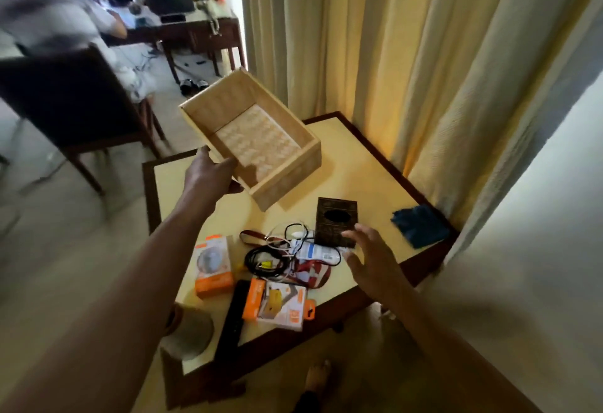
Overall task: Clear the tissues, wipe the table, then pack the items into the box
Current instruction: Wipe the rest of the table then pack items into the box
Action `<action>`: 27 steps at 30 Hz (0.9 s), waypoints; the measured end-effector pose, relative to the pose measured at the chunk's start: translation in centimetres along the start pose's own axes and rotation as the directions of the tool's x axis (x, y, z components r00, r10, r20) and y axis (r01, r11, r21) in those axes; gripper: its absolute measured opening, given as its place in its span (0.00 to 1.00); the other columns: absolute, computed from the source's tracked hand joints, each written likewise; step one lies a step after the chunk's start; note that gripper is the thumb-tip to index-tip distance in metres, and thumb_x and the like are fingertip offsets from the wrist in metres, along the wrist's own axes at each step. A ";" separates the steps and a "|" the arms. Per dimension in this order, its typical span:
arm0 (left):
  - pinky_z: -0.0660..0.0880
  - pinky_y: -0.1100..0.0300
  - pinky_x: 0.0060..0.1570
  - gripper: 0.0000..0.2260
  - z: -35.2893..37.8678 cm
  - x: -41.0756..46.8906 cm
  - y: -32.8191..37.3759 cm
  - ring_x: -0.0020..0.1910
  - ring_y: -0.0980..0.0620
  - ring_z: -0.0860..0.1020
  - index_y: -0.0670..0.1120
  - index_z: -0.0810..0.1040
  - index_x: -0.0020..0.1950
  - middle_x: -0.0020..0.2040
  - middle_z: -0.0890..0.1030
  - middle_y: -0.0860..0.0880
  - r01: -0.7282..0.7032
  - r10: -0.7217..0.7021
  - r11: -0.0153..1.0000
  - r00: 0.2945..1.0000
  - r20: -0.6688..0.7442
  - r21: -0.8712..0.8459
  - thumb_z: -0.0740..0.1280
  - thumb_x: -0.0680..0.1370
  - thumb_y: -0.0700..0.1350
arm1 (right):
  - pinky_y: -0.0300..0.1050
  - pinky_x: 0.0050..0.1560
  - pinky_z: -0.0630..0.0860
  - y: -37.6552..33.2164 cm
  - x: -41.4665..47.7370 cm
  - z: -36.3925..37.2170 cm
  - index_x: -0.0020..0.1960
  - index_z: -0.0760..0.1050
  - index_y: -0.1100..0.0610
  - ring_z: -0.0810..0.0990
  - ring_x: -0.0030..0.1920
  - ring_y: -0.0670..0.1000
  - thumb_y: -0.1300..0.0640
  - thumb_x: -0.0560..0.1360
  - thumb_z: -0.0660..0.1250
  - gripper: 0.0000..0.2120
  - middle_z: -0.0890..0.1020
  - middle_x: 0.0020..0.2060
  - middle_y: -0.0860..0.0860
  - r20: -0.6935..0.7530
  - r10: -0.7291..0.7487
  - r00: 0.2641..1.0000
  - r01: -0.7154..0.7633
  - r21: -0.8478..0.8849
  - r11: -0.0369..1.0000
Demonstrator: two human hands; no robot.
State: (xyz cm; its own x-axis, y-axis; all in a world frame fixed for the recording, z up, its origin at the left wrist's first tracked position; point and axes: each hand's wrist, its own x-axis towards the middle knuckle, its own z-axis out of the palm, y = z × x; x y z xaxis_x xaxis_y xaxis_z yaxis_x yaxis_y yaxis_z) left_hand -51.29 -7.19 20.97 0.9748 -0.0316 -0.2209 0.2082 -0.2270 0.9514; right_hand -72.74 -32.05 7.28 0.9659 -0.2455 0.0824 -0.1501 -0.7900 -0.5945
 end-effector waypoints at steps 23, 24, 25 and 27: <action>0.84 0.45 0.47 0.22 -24.1 0.4 -10.7 0.50 0.45 0.85 0.52 0.67 0.73 0.55 0.82 0.45 0.048 -0.049 0.999 0.988 -0.149 -0.010 0.70 0.81 0.45 | 0.41 0.66 0.67 -19.6 -5.6 15.5 0.75 0.63 0.43 0.66 0.71 0.45 0.50 0.73 0.75 0.35 0.66 0.73 0.43 0.420 -0.123 0.899 0.046 0.189 0.981; 0.85 0.43 0.47 0.24 -24.8 1.9 -11.4 0.50 0.45 0.85 0.53 0.68 0.74 0.56 0.83 0.44 0.047 -0.045 0.999 0.989 -0.141 0.009 0.71 0.80 0.45 | 0.44 0.67 0.69 -20.1 -5.3 17.0 0.76 0.61 0.42 0.68 0.71 0.46 0.49 0.72 0.76 0.38 0.66 0.73 0.43 0.442 -0.080 0.893 -0.013 0.203 0.979; 0.85 0.43 0.47 0.25 -25.2 3.3 -12.1 0.50 0.44 0.85 0.53 0.68 0.75 0.56 0.83 0.44 0.042 -0.038 0.999 0.991 -0.127 0.028 0.72 0.80 0.45 | 0.47 0.68 0.71 -20.7 -5.1 18.1 0.76 0.59 0.41 0.68 0.71 0.46 0.47 0.70 0.76 0.40 0.67 0.72 0.43 0.450 -0.053 0.892 -0.053 0.220 0.974; 0.85 0.43 0.46 0.23 -25.6 6.3 -13.3 0.50 0.44 0.86 0.54 0.70 0.74 0.56 0.83 0.44 0.040 -0.035 0.997 0.996 -0.083 0.060 0.71 0.80 0.44 | 0.50 0.69 0.72 -21.6 -4.5 20.2 0.76 0.58 0.43 0.69 0.71 0.46 0.42 0.66 0.78 0.45 0.68 0.71 0.43 0.441 0.004 0.897 -0.107 0.209 0.972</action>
State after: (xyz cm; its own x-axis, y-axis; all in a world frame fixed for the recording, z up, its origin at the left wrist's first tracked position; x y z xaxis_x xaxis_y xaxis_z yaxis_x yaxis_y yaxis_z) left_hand -45.89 20.57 12.46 0.9703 0.0570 -0.2352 0.2416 -0.2860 0.9273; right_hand -69.56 -2.53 3.55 0.9593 0.0245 -0.2812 -0.2051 -0.6238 -0.7542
